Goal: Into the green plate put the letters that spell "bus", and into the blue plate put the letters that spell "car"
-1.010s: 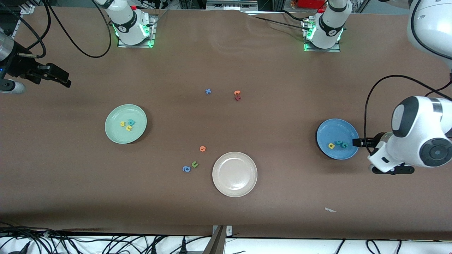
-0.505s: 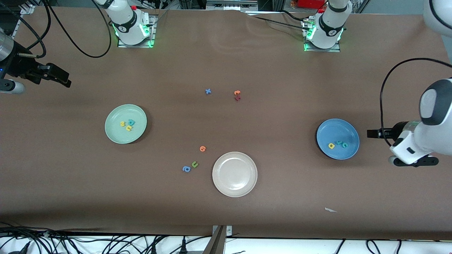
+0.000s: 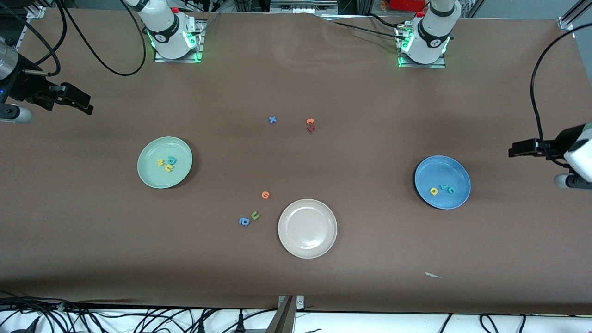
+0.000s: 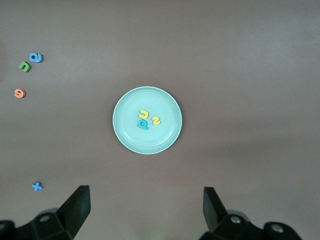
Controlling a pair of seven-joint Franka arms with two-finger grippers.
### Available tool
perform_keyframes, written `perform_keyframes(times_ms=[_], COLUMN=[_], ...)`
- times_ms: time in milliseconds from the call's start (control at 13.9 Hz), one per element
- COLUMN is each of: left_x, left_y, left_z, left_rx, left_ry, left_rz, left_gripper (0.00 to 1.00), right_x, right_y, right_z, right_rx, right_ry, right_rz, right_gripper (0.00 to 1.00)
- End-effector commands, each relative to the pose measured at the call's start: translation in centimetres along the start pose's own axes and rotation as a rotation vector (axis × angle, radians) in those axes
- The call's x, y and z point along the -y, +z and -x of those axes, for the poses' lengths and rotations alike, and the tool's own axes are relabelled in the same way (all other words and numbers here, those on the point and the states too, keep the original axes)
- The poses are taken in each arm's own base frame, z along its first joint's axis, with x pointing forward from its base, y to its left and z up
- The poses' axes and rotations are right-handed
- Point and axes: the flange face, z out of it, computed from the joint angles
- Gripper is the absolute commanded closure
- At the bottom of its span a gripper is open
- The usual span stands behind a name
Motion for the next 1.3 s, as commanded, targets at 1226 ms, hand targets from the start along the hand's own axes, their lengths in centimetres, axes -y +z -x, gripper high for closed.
perform_keyframes(times_ms=[1226], left_x=[-3.7], left_y=[-4.5], left_z=[4.7], left_rx=[-0.076], left_ry=[0.006], left_rz=[0.022], left_gripper=[0.0], right_x=[-0.1], right_y=[-0.5], right_z=[0.0], right_rx=[0.0], right_ry=[-0.01], right_rz=[-0.004], right_gripper=[0.0])
